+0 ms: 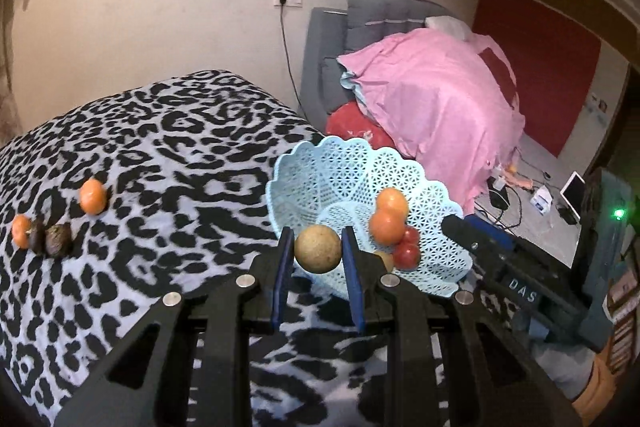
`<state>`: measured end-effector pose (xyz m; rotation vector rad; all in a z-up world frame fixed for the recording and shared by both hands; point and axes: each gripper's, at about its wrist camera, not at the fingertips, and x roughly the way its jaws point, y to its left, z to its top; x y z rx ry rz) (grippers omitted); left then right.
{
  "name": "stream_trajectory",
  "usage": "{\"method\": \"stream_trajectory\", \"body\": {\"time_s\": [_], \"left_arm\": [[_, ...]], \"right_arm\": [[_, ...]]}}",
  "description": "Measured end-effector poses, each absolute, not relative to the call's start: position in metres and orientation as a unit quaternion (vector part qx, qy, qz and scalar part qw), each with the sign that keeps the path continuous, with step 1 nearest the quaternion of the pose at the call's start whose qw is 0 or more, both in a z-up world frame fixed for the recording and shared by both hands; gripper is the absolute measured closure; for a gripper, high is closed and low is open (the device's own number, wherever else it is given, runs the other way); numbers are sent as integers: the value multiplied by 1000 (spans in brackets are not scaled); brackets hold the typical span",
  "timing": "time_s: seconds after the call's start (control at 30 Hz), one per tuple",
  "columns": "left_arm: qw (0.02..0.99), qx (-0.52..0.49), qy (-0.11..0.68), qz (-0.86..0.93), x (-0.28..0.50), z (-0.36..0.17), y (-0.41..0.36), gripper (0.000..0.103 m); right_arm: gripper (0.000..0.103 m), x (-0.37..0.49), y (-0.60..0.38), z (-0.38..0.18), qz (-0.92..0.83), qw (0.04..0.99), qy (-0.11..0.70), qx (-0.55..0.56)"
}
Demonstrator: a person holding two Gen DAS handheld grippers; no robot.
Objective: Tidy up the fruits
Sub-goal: 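Lower the tan fruit into the basket and open the left gripper, then withdraw both grippers from the basket back over the remaining fruit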
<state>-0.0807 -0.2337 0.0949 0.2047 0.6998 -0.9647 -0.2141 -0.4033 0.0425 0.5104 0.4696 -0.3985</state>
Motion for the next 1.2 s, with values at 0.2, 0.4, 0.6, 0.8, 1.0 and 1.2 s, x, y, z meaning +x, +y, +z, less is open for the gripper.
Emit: {"method": "stream_trajectory", "body": {"time_s": [0.2, 0.4, 0.6, 0.8, 1.0, 1.2], "left_arm": [[813, 104, 341, -460, -82, 84, -246, 79], [809, 106, 349, -461, -82, 78, -248, 77], [809, 102, 358, -454, -78, 73, -245, 77], [815, 98, 353, -450, -79, 76, -238, 54], [823, 89, 349, -440, -76, 78, -230, 31], [839, 81, 346, -412, -68, 78, -219, 15]], "right_arm": [[55, -214, -404, 41, -192, 920, 231, 252], [54, -210, -402, 38, -188, 920, 237, 250], [54, -209, -401, 37, -187, 920, 239, 249], [54, -209, -401, 36, -187, 920, 238, 249], [45, -209, -402, 37, -188, 920, 236, 251], [44, -208, -401, 37, -188, 920, 236, 250]]}}
